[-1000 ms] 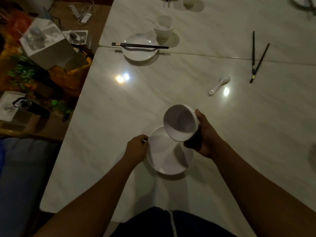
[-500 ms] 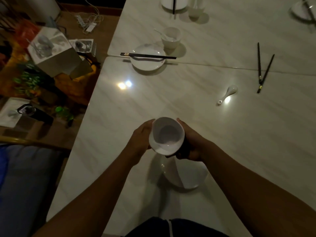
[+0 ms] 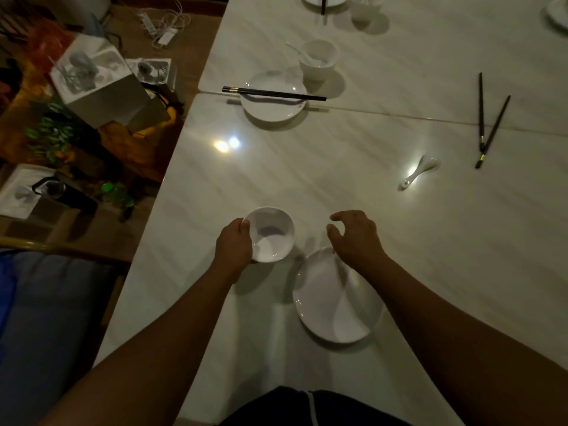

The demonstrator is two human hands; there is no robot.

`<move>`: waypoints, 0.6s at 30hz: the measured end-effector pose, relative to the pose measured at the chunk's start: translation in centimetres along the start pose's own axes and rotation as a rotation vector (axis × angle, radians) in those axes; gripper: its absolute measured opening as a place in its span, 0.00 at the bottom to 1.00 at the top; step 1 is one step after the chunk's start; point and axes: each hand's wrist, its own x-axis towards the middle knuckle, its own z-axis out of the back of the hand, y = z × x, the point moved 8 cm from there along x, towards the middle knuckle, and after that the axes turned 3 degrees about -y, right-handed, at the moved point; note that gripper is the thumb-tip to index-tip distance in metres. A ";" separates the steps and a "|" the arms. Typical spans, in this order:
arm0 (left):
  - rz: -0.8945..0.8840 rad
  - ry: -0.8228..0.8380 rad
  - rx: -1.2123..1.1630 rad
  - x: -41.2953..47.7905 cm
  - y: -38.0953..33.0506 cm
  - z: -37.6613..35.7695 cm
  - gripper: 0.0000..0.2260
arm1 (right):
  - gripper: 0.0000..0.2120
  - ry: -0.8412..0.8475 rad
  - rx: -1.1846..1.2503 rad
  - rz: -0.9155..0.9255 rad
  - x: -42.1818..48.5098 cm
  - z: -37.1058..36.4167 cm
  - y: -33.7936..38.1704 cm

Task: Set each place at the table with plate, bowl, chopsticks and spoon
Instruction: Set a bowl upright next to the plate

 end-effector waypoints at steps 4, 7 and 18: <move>-0.011 -0.025 0.039 0.2 0.4 -0.4 0.16 | 0.23 0.105 -0.185 -0.071 0.7 -1.2 -3.0; -0.069 -0.045 0.071 0.2 0.3 -0.5 0.16 | 0.25 0.176 -0.250 -0.071 1.0 -2.2 -4.3; -0.114 -0.019 0.079 -0.9 0.9 -0.8 0.16 | 0.25 0.112 -0.196 -0.050 0.3 -2.2 -4.4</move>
